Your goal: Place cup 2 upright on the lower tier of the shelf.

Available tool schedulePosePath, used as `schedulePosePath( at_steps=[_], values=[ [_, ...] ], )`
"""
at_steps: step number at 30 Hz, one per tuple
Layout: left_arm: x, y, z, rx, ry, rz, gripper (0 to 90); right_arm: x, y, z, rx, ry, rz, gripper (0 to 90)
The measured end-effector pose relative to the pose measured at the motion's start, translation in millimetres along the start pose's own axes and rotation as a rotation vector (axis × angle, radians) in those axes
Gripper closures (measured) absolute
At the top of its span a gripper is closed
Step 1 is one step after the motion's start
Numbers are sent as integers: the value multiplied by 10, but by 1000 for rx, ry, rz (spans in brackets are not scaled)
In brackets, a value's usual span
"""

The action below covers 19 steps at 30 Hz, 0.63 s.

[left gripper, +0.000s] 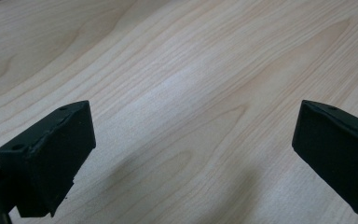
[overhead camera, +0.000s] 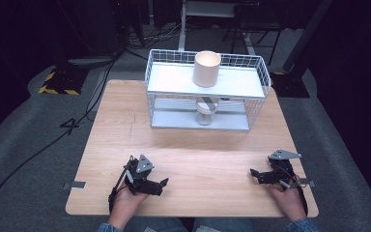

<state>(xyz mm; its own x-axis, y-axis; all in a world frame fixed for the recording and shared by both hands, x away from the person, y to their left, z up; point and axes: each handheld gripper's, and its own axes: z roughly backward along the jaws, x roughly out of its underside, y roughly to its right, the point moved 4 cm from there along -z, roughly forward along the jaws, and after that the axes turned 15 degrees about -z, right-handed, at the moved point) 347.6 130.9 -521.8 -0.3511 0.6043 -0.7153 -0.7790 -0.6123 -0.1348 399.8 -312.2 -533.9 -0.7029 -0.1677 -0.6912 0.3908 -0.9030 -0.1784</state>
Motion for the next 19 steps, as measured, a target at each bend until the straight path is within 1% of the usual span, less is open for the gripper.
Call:
schedulePosePath(
  at_steps=[2, 3, 4, 6, 7, 8, 11, 12, 17, 19],
  values=[
    [14, -1, -26, 5, -23, 3, 0, 0, 0, 0, 0, 0, 0, 14],
    [24, -1, -41, 11, -36, 11, 0, 0, 0, 0, 0, 0, 0, 14],
    [34, -13, -53, 12, -53, 8, 0, 0, 0, 0, 0, 0, 0, 14],
    [59, -18, -80, 22, -79, 23, 0, 0, 0, 0, 0, 0, 0, 14],
    [71, -27, -92, 27, -92, 19, 0, 0, 0, 0, 0, 0, 0, 14],
    [78, -33, -95, 17, -94, 10, 0, 0, 0, 0, 0, 0, 0, 14],
    [87, -42, -99, -2, -98, 6, 0, 0, 0, 0, 0, 0, 0, 14],
    [94, -48, -106, -21, -98, -13, 0, 0, 0, 0, 0, 0, 0, 14],
    [97, -49, -105, -16, -98, -15, 1, 0, 0, 0, 0, 0, 0, 14],
    [105, -56, -99, -10, -95, -23, 2, 0, 0, 0, 0, 0, 0, 14]
  ],
)
